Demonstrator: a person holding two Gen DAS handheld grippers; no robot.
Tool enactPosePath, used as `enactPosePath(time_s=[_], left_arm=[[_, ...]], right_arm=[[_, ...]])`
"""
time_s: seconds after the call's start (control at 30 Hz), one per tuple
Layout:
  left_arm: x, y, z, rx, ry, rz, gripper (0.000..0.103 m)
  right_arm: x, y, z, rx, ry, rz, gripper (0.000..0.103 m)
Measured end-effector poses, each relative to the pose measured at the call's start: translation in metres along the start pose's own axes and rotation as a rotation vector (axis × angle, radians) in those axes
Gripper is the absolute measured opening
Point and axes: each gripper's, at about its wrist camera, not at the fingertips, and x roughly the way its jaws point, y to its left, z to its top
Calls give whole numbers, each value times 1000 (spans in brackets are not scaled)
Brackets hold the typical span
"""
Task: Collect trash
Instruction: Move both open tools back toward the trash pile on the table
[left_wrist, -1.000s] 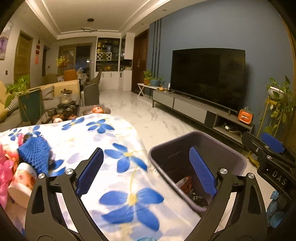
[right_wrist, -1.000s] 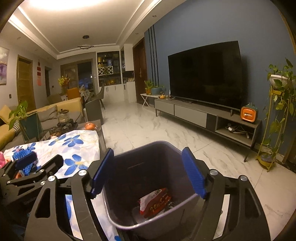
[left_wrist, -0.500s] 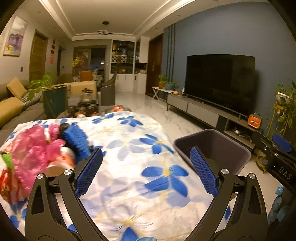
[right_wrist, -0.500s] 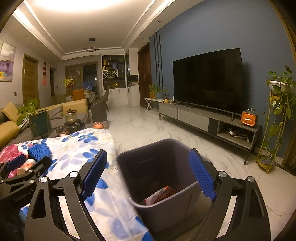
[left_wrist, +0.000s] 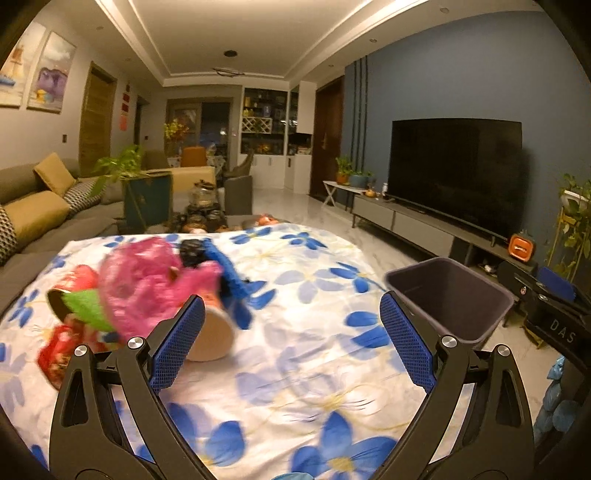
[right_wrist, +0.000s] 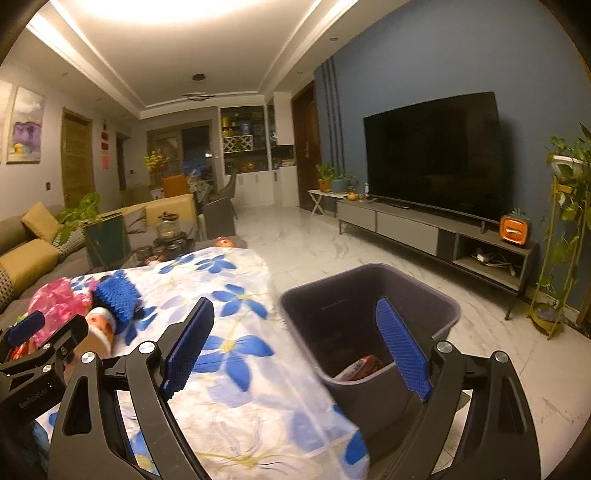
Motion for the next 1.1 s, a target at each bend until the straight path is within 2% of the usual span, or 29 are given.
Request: enactPosePath(time_s=[0.23,0.6,0.8,0.93,1.03,1.1], left_arm=[[-21,46,-9,-28,-13,116,94],[-42,104,-33,-112,-14,254,94],[-36,135,-53,-147,28,338,93],[-33,154,-56,-178,39,360,92],[-24,166,-55,-187,67,357,84],[-16,173,-55,-195,94,354,75]], right_arm=[[0,33,-7,-32,4,81,87],[2,95,-18,-96,11,227,87],[6,126,-22,-122,22,306,87],[7,153,-25,-140,25,361,87],[5,169,-28,-159,24,399,86],[4,181,-30,-170,25,426,86]])
